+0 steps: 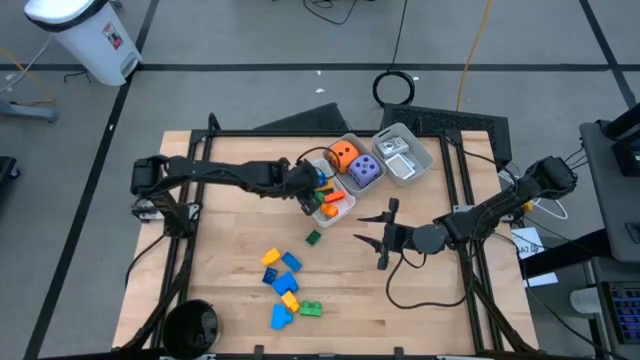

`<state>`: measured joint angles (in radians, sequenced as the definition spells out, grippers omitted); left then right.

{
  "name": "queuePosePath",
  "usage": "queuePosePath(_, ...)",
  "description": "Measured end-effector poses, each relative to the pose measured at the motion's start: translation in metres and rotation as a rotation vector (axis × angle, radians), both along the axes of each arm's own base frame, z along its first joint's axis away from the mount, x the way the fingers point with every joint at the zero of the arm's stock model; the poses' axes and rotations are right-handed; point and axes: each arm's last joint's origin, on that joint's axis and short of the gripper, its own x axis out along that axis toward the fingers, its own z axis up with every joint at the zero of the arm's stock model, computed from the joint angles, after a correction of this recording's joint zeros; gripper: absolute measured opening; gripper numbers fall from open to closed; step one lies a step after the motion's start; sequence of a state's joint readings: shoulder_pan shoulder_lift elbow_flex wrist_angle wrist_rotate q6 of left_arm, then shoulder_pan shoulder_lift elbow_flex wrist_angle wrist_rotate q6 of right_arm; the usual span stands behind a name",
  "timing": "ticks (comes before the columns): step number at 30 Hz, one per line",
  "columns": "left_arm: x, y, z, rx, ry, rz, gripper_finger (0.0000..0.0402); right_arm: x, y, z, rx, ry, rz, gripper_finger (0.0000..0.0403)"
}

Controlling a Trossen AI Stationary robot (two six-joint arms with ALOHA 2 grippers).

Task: Pick & Place Toys
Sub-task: Put the red game piece into the white bin, then put the green game piece into the white bin

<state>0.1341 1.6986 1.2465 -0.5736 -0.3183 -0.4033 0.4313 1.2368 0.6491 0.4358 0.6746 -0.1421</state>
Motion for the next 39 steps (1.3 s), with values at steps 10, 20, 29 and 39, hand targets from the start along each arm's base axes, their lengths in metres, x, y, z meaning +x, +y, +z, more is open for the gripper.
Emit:
queuePosePath(10,0.009,0.012,-0.013,0.015,0.041,-0.113,0.0360,0.000,0.000,0.000,0.000,0.000,0.000,0.0164)
queuePosePath(20,-0.011,-0.007,0.030,-0.096,-0.030,0.001,0.0376,0.000,0.000,0.000,-0.001,0.002,0.000,0.0164)
queuePosePath(29,-0.012,-0.071,0.008,-0.239,0.034,-0.081,0.0365,0.000,0.000,0.000,-0.001,0.002,0.000,0.0164)
queuePosePath(39,0.000,-0.115,-0.038,-0.190,-0.021,-0.109,0.0359,0.000,0.000,0.000,0.000,-0.001,0.000,0.0164)
